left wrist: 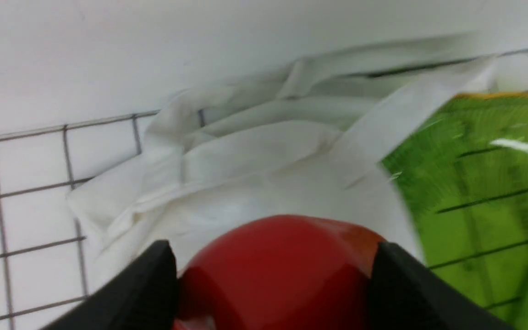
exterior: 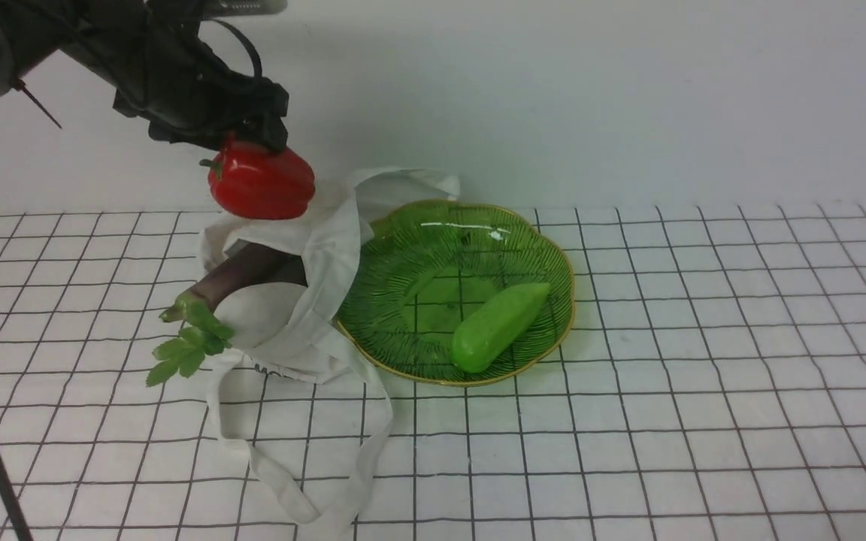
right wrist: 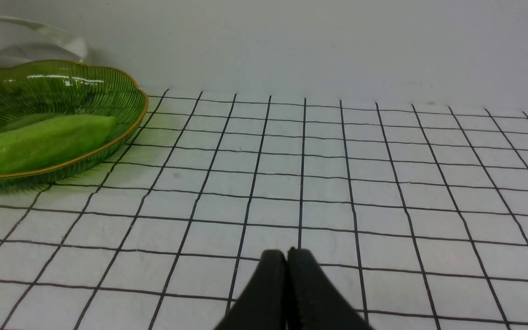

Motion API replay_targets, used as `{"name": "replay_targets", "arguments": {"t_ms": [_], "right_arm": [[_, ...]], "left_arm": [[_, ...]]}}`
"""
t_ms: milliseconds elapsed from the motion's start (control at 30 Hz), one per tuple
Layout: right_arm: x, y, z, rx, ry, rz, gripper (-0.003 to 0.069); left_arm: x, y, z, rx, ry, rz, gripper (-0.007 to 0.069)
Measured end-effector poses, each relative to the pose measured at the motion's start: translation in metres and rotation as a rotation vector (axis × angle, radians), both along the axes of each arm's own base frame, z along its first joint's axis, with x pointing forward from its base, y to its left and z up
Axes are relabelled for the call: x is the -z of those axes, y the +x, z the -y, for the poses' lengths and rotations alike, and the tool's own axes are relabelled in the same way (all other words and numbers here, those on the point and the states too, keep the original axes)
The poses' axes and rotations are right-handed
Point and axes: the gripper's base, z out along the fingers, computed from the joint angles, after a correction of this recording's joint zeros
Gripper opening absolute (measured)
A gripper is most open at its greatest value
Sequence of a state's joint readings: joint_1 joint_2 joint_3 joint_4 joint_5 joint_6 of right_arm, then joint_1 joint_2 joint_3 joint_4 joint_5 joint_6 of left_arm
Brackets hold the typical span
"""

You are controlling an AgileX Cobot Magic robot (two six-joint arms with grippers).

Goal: Take vegetables from bag on white checkered tablecloth place on plate.
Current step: 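Take the red bell pepper out of the bag and place it on the plate with the left gripper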

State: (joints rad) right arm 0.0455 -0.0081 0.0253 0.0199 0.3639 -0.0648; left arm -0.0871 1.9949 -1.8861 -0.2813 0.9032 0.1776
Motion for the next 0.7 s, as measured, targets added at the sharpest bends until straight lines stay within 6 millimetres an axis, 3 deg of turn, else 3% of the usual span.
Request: {"name": "replay_targets", "arguments": {"t_ms": [133,233,400,500,700], "right_arm": [[0.000,0.000,0.000,0.000,0.000,0.000,-0.0015],[0.000,0.000,0.000,0.000,0.000,0.000,-0.0015],[0.000,0.000,0.000,0.000,0.000,0.000,-0.0015],[0.000,0.000,0.000,0.000,0.000,0.000,-0.0015],[0.000,0.000,0.000,0.000,0.000,0.000,-0.0015]], "left_arm": [[-0.024,-0.014,0.030,0.056,-0.101,0.032,0.0482],[-0.021,-0.021,0.065,0.129,-0.144,0.015,0.0482],[0.013,-0.027,0.136,0.258,-0.147,-0.035,0.0480],[0.035,-0.026,0.160,0.283,-0.127,-0.032,0.0480],[0.067,-0.019,0.183,0.289,-0.110,-0.021,0.0478]]}}
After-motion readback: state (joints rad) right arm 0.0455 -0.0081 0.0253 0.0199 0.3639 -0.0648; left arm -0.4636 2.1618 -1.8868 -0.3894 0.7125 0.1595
